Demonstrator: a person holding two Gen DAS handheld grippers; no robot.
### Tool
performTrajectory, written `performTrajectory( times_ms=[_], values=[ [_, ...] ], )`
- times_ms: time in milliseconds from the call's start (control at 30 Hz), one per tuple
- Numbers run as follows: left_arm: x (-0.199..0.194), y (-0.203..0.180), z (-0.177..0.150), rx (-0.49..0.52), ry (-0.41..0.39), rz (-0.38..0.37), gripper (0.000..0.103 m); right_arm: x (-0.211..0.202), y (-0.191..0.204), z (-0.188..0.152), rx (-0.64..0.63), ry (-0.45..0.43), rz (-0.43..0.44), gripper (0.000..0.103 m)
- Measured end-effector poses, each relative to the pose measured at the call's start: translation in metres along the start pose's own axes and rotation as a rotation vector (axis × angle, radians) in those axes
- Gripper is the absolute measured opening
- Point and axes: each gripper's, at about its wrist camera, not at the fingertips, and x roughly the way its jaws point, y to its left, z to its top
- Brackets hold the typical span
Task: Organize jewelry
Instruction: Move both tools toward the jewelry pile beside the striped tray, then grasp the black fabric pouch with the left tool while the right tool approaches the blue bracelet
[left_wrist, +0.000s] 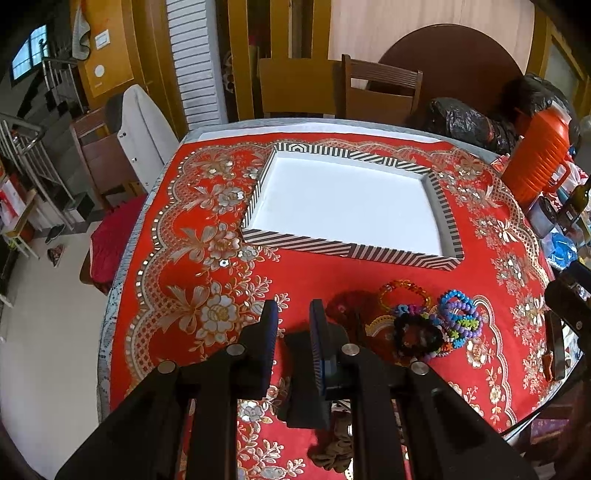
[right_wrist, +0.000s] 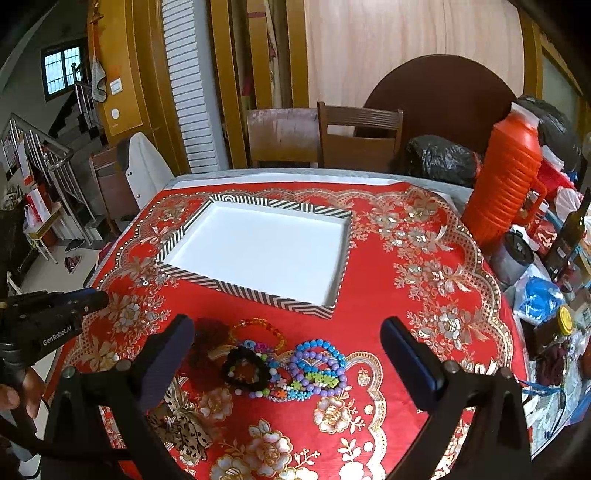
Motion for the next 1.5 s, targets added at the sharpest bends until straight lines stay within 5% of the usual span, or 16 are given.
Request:
performTrajectory(
  times_ms=[1133,1500],
  values=[
    [0.006,0.018,0.001,-0.031,0.038,0.004,0.003,-0.007,-0.025,-0.011,0.019,0.002,0.031,0.103],
    [0.024,0.025,-0.016,-0.056,0.147,-0.066,0.003,-0.005,-0.051,-0.021,0.03,0.018,0.026,0.103]
  ],
)
